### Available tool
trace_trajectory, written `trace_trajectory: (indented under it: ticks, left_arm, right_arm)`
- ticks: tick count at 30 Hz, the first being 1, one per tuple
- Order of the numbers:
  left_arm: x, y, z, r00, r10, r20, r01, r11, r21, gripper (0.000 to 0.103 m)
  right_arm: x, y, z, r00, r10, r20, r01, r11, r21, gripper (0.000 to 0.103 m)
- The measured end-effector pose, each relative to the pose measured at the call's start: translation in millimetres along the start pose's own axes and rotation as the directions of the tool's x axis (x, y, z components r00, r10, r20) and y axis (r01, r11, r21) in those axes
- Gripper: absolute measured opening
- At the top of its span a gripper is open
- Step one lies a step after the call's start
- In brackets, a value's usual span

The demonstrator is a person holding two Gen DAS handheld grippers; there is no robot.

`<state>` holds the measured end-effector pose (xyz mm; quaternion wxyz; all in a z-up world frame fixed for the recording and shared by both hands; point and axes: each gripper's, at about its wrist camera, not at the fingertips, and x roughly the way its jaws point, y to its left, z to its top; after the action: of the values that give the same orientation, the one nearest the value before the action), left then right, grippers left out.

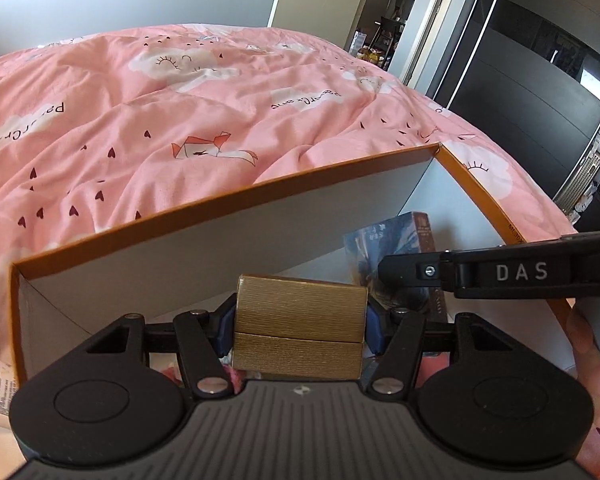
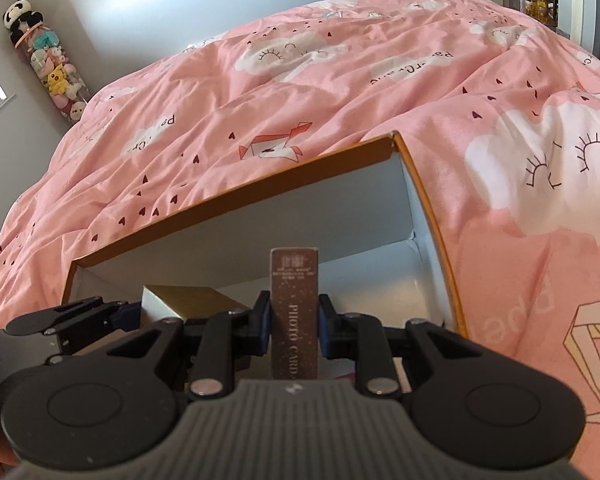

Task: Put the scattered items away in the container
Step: 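Lower the card pack into the box with the right gripper while the left gripper lowers the gold box inside, then open both grippers to release the card pack and gold box and withdraw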

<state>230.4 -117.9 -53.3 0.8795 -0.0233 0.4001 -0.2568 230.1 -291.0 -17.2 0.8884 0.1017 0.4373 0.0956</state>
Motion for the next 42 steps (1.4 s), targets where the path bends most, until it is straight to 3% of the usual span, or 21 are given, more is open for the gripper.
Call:
trace_trajectory:
  ticks: [5, 11, 17, 29, 34, 42]
  left_arm:
    - [8.4, -2.4, -3.0, 0.999, -0.027, -0.037, 0.027, 1.000, -0.005, 0.070]
    - [10.7, -5.9, -3.9, 0.997, -0.009, -0.081, 0.011, 1.000, 0.021, 0.072]
    - [0.8, -3.3, -3.0, 0.996, -0.010, -0.086, 0.012, 1.000, 0.017, 0.073]
    - [-20.3, -10.7, -4.5, 0.997, 0.033, -0.063, -0.030, 0.999, 0.043, 0.072]
    - [-16.3, -9.9, -6.1, 0.996, 0.054, -0.076, -0.050, 0.997, 0.054, 0.040]
    - [-32.6, -10.9, -7.6, 0.995, 0.067, -0.077, -0.067, 0.998, 0.009, 0.038]
  right_arm:
    - [9.6, 4.4, 0.0, 1.000, -0.010, -0.026, 0.009, 1.000, -0.028, 0.025]
    - [18.0, 6.5, -0.7, 0.997, -0.033, -0.063, 0.030, 0.998, -0.050, 0.025]
    - [12.5, 8.1, -2.7, 0.998, -0.039, -0.057, 0.034, 0.996, -0.076, 0.030]
    - [0.7, 5.8, -11.5, 0.998, -0.037, -0.056, 0.033, 0.996, -0.077, 0.031]
    - [-8.5, 4.5, -17.3, 0.999, -0.030, -0.038, 0.027, 0.998, -0.062, 0.031]
    - [-34.6, 14.9, -29.3, 1.000, -0.009, 0.020, 0.010, 0.999, -0.051, 0.031]
